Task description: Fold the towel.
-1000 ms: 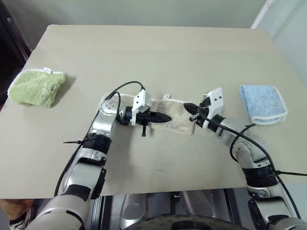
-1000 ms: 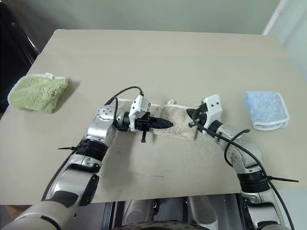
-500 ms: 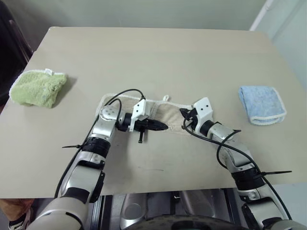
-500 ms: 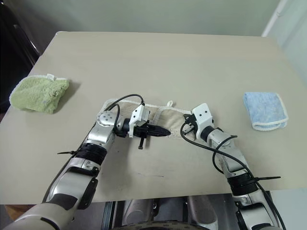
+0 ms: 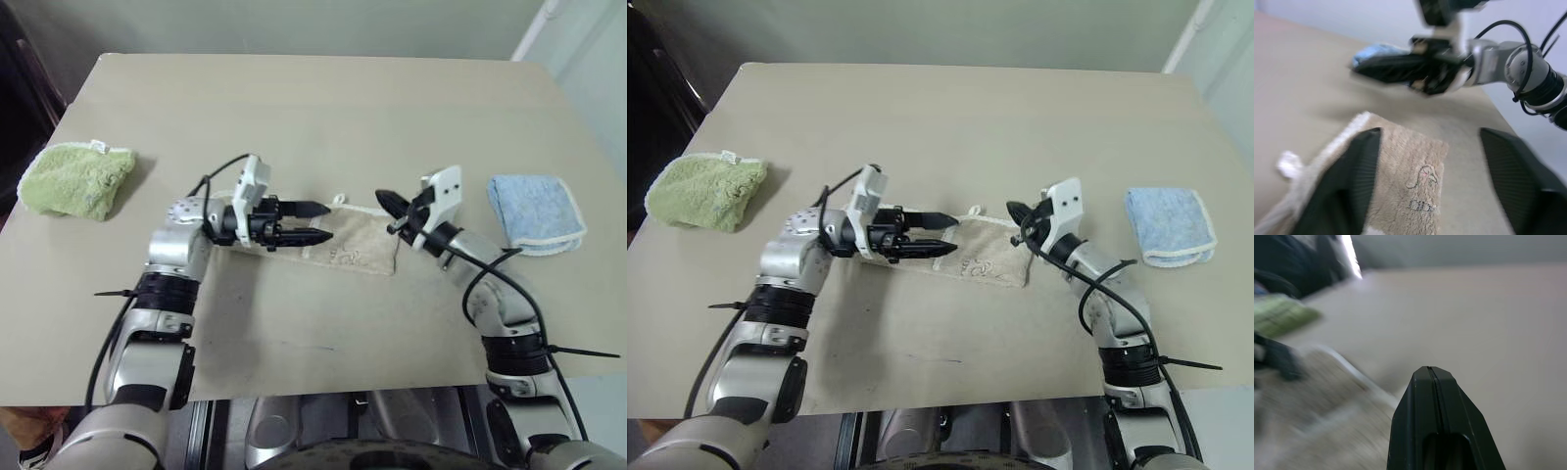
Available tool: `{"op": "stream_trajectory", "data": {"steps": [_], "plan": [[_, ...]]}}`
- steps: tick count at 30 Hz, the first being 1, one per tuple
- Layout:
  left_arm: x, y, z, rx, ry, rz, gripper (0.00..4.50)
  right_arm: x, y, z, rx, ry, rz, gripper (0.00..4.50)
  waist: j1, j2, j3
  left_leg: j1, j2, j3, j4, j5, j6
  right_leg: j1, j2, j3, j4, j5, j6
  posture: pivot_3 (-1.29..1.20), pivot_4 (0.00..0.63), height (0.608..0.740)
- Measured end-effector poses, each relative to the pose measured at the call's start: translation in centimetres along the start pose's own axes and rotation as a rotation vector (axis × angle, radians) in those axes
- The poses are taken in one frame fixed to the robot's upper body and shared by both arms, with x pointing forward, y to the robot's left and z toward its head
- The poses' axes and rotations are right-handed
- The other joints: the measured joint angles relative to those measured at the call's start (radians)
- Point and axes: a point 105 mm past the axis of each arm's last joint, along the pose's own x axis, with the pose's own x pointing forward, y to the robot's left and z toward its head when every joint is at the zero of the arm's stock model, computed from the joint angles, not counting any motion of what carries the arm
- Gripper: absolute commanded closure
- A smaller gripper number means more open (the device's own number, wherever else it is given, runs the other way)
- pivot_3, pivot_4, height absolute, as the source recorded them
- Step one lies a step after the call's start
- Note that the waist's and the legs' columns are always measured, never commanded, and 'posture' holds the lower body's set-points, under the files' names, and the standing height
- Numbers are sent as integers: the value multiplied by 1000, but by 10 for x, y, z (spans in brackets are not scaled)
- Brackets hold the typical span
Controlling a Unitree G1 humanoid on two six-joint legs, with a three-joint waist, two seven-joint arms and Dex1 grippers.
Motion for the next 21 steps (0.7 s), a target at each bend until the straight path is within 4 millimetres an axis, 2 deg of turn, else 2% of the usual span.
{"op": "stream_trajectory", "data": {"steps": [2,5,11,16,21], "plan": [[-14,4,5,-2,20,48,24,-4,12,9,-7,2,74,4500,0,0,0,0,0,0,-1,0,0,0,0,0,0,-1,-1,0,150,703],[-35,7,11,-15,33,109,0,-9,24,14,3,18,147,3691,0,0,0,0,0,0,-1,0,-1,-1,0,0,0,-3,-4,0,150,703],[-82,4,19,-115,5,245,0,-21,47,13,-17,111,310,1613,-3,0,0,-1,0,0,-1,0,-1,-2,0,0,0,-5,-8,0,150,703],[-111,-6,8,-230,39,364,0,-25,58,3,-4,185,396,22,-6,0,0,-1,1,0,-2,0,-2,-4,1,0,1,-5,-10,0,150,703],[-149,-19,0,-415,27,527,0,-23,65,-6,0,218,442,22,-10,0,0,-1,1,0,-3,0,-2,-5,1,0,2,-5,-13,0,150,703]]}}
